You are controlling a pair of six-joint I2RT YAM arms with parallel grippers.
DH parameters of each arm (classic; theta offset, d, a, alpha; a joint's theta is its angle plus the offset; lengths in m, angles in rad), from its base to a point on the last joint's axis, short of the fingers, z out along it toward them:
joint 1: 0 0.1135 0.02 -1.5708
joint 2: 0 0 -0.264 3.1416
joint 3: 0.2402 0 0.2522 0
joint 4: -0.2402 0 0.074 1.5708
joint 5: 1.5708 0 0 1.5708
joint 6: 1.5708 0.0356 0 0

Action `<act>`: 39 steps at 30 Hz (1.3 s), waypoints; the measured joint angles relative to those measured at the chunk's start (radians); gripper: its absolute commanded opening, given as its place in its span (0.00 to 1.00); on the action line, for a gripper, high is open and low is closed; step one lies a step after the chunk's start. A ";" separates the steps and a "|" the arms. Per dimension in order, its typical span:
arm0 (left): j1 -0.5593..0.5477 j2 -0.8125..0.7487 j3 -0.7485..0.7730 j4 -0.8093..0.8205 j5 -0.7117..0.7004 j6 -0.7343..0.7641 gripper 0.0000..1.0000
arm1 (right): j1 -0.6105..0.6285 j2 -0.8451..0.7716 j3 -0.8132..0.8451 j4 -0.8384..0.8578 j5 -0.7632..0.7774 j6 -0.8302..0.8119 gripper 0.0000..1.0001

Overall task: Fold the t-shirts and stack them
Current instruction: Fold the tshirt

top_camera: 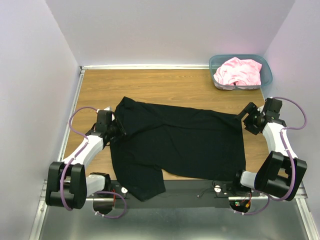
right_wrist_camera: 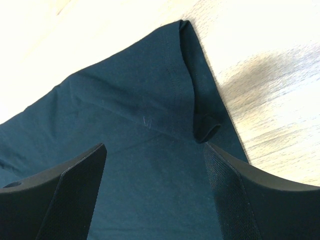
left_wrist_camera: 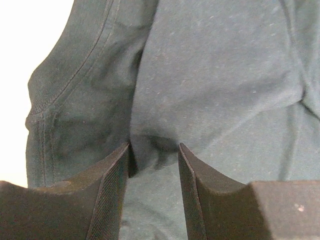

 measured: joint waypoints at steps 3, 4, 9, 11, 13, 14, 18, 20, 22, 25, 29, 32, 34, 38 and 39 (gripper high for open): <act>0.000 0.028 0.000 0.000 0.000 0.000 0.51 | 0.000 -0.001 -0.008 -0.001 0.000 0.000 0.87; 0.000 0.035 0.000 0.000 0.000 0.000 0.51 | 0.000 -0.001 -0.011 -0.001 0.000 0.000 0.87; 0.000 0.038 0.000 0.007 0.000 0.000 0.49 | 0.000 -0.006 -0.020 -0.003 0.003 0.000 0.87; 0.000 0.038 0.000 0.007 0.000 0.000 0.40 | 0.000 -0.007 -0.020 -0.003 0.004 0.000 0.87; 0.000 0.038 0.000 0.007 0.003 0.003 0.32 | 0.000 -0.008 -0.020 -0.003 0.007 0.000 0.87; 0.000 0.038 0.000 0.007 0.006 0.003 0.22 | 0.000 -0.008 -0.020 -0.003 0.008 0.000 0.87; 0.000 0.038 0.000 0.007 0.022 0.009 0.03 | 0.000 -0.008 -0.020 -0.003 0.015 0.000 0.87; 0.000 0.038 0.000 0.007 0.029 0.015 0.00 | 0.000 -0.008 -0.020 -0.003 0.018 0.000 0.87; 0.000 0.037 0.000 0.007 0.035 0.018 0.00 | 0.000 -0.008 -0.020 -0.003 0.023 0.000 0.87; 0.000 0.036 0.003 0.005 0.044 0.018 0.00 | 0.000 -0.006 -0.020 -0.002 0.025 0.001 0.86; 0.000 0.032 0.039 -0.015 0.047 0.018 0.00 | 0.000 0.008 -0.020 -0.003 0.039 0.013 0.82; 0.000 0.026 0.080 -0.029 0.048 0.018 0.00 | 0.000 0.024 -0.021 -0.001 0.066 0.020 0.74; 0.000 0.023 0.111 -0.030 0.048 0.018 0.00 | 0.000 0.036 -0.023 0.003 0.077 0.024 0.68; 0.000 0.020 0.155 -0.030 0.052 0.018 0.00 | 0.000 0.071 -0.035 0.029 0.081 0.027 0.58; 0.000 0.020 0.163 -0.030 0.054 0.018 0.00 | 0.000 0.077 -0.040 0.039 0.080 0.026 0.57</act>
